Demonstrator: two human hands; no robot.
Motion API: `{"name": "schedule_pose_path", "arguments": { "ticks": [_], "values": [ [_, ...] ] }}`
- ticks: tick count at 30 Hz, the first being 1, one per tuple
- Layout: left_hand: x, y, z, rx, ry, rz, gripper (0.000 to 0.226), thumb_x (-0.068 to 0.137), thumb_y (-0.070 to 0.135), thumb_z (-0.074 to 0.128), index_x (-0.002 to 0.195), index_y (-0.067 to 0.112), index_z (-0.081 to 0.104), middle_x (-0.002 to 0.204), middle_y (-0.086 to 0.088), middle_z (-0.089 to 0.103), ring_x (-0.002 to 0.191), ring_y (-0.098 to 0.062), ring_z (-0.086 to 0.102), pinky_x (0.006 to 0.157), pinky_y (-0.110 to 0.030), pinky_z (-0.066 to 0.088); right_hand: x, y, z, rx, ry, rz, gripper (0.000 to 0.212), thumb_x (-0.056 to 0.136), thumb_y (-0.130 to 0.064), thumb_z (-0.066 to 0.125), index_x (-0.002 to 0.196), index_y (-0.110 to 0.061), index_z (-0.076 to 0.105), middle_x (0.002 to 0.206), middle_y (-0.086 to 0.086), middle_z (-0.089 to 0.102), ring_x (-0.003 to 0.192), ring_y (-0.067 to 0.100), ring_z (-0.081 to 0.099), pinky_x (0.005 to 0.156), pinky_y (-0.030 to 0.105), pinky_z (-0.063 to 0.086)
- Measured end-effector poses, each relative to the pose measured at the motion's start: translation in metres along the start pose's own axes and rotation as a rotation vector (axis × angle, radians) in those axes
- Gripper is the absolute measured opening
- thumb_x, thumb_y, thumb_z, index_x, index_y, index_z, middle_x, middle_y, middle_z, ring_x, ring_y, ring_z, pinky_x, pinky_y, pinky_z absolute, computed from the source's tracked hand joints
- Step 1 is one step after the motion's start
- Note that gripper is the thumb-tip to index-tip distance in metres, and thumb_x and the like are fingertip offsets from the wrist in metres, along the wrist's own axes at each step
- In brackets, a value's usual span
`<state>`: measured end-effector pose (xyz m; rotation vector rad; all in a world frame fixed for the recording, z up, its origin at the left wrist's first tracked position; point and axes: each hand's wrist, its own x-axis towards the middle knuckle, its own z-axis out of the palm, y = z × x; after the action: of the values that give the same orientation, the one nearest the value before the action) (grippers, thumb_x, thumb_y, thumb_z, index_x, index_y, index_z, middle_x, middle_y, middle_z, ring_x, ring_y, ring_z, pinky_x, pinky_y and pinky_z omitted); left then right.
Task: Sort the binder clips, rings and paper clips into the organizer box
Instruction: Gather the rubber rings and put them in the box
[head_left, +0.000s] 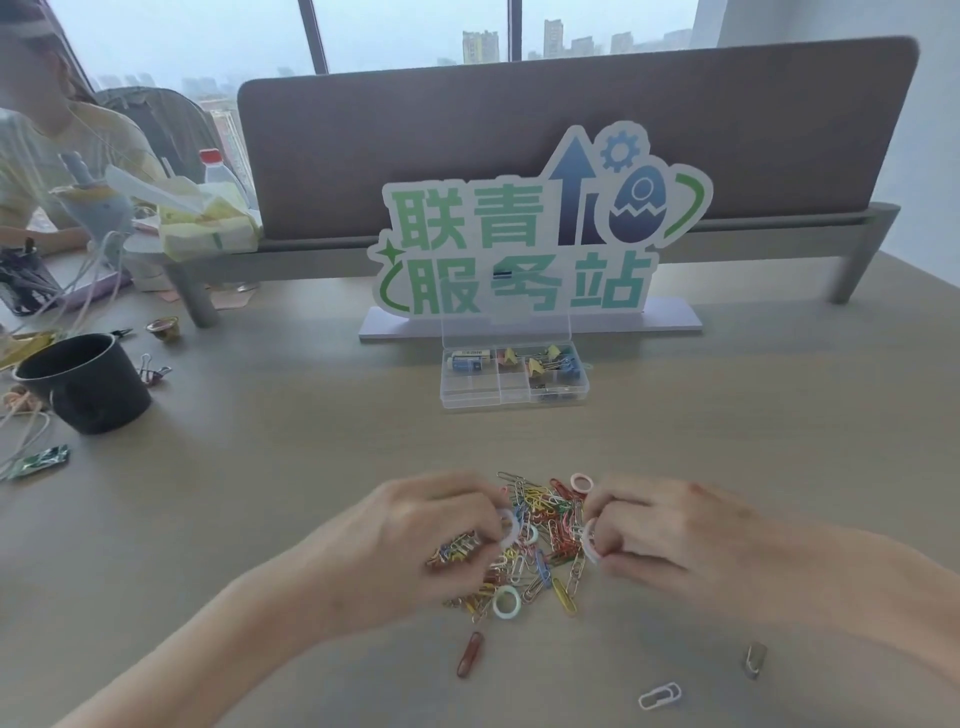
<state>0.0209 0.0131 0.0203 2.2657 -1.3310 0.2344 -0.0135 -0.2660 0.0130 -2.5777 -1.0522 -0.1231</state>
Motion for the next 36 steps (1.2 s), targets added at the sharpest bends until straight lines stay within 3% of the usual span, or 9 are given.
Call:
{"name": "schedule_pose_path", "arguments": {
  "ticks": [2,4,8,15,20,23,26,36],
  "values": [
    [0.017,-0.013,-0.008,0.023,0.048,-0.052,0.005,0.084,0.015,0.068,0.080,0.016,0.065,0.106,0.008,0.066,0.083,0.009,0.059,0.082,-0.009,0.047,0.018,0.011,-0.008,0.001,0.049,0.024,0.012,0.094,-0.034,0.058,0.085,-0.026,0.057,0.101,-0.013,0.060,0.089,0.001,0.061,0.078,0.019,0.050],
    [0.036,-0.028,-0.015,0.042,0.094,-0.101,0.007,0.082,0.012,0.071,0.077,0.016,0.067,0.100,0.009,0.067,0.075,0.007,0.058,0.079,-0.006,0.045,0.042,0.026,-0.016,-0.001,0.092,0.063,0.013,0.093,-0.033,0.061,0.086,-0.023,0.063,0.100,-0.011,0.065,0.086,0.001,0.060,0.076,0.019,0.047],
    [0.072,-0.060,-0.020,0.092,0.155,-0.197,0.004,0.081,0.014,0.071,0.077,0.015,0.069,0.087,0.007,0.070,0.072,0.000,0.059,0.071,-0.011,0.048,0.094,0.060,-0.022,0.014,0.104,0.158,0.011,0.094,-0.032,0.061,0.087,-0.023,0.065,0.105,-0.009,0.060,0.097,0.004,0.055,0.089,0.022,0.043],
    [0.106,-0.108,-0.012,0.031,0.223,-0.399,0.007,0.082,0.020,0.071,0.079,0.014,0.071,0.074,0.007,0.067,0.070,0.004,0.057,0.065,-0.009,0.044,0.150,0.096,-0.007,-0.166,0.000,0.309,0.018,0.092,-0.031,0.057,0.089,-0.017,0.069,0.097,-0.002,0.062,0.094,0.018,0.058,0.083,0.035,0.047],
    [0.107,-0.117,-0.004,-0.034,0.232,-0.395,0.003,0.082,0.016,0.071,0.080,0.014,0.071,0.073,0.013,0.064,0.072,0.008,0.056,0.063,-0.008,0.046,0.158,0.099,-0.004,-0.160,0.003,0.316,0.017,0.090,-0.032,0.061,0.085,-0.018,0.070,0.088,-0.007,0.060,0.086,0.016,0.058,0.077,0.030,0.046],
    [0.103,-0.122,-0.002,-0.035,0.222,-0.392,0.003,0.082,0.015,0.070,0.079,0.014,0.070,0.073,0.012,0.064,0.072,0.004,0.056,0.065,-0.013,0.047,0.159,0.099,-0.005,-0.088,0.013,0.324,0.005,0.087,-0.031,0.066,0.086,-0.026,0.066,0.086,-0.014,0.057,0.085,0.008,0.056,0.073,0.023,0.040],
    [0.100,-0.125,-0.002,-0.039,0.230,-0.398,0.003,0.081,0.014,0.071,0.079,0.013,0.070,0.074,0.009,0.066,0.076,-0.002,0.058,0.066,-0.016,0.048,0.158,0.098,-0.007,-0.015,0.015,0.345,0.011,0.082,-0.030,0.070,0.086,-0.030,0.060,0.087,-0.015,0.059,0.086,0.008,0.058,0.075,0.024,0.045],
    [0.102,-0.125,0.000,-0.035,0.231,-0.399,0.003,0.082,0.015,0.070,0.079,0.013,0.071,0.076,0.006,0.069,0.072,-0.002,0.060,0.065,-0.014,0.049,0.157,0.099,0.000,-0.133,0.042,0.319,0.014,0.085,-0.035,0.069,0.082,-0.023,0.075,0.083,-0.011,0.068,0.080,0.008,0.059,0.070,0.026,0.044]
  ]
}}
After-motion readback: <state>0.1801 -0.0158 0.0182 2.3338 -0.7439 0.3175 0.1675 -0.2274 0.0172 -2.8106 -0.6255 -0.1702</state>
